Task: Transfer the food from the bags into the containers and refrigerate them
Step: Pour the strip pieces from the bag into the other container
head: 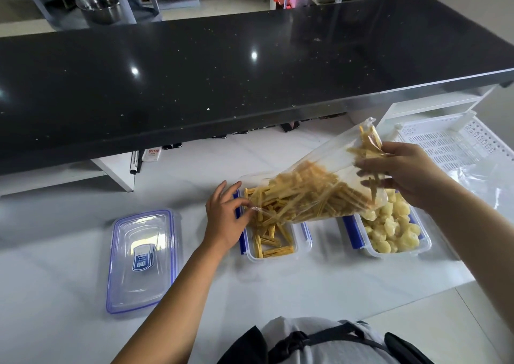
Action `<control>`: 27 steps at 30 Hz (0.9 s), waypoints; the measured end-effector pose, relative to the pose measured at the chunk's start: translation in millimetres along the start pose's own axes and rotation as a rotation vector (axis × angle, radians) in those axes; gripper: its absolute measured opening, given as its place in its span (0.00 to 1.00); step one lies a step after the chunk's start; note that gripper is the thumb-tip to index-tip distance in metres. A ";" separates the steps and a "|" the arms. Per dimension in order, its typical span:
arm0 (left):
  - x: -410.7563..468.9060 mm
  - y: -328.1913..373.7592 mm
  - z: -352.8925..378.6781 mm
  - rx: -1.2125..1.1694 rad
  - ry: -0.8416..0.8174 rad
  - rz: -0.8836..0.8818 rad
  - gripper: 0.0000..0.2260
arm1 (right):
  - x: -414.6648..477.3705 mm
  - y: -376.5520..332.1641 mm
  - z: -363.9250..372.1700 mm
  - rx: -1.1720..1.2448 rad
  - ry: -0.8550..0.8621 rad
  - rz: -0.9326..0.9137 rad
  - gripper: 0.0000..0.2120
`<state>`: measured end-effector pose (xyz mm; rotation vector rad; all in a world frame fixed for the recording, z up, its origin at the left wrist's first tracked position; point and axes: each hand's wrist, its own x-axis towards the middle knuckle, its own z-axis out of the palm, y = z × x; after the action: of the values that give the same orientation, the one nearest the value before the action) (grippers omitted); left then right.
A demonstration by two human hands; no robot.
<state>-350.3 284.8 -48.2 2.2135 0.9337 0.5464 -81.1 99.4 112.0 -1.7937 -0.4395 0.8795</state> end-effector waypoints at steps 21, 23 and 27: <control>10.3 11.7 -17.4 0.005 0.011 0.034 0.06 | -1.4 -1.8 -6.8 -0.008 0.007 -0.044 0.11; 12.0 11.0 -19.4 -0.005 0.019 0.014 0.06 | -2.3 -1.6 -4.2 -0.004 0.016 -0.053 0.11; 11.6 9.8 -20.5 -0.029 0.026 -0.021 0.07 | -3.3 -6.6 -2.8 -0.010 0.011 -0.059 0.11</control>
<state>-350.2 296.8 -25.6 2.1736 0.9557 0.5764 -80.6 98.0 119.8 -1.7850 -0.4872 0.8274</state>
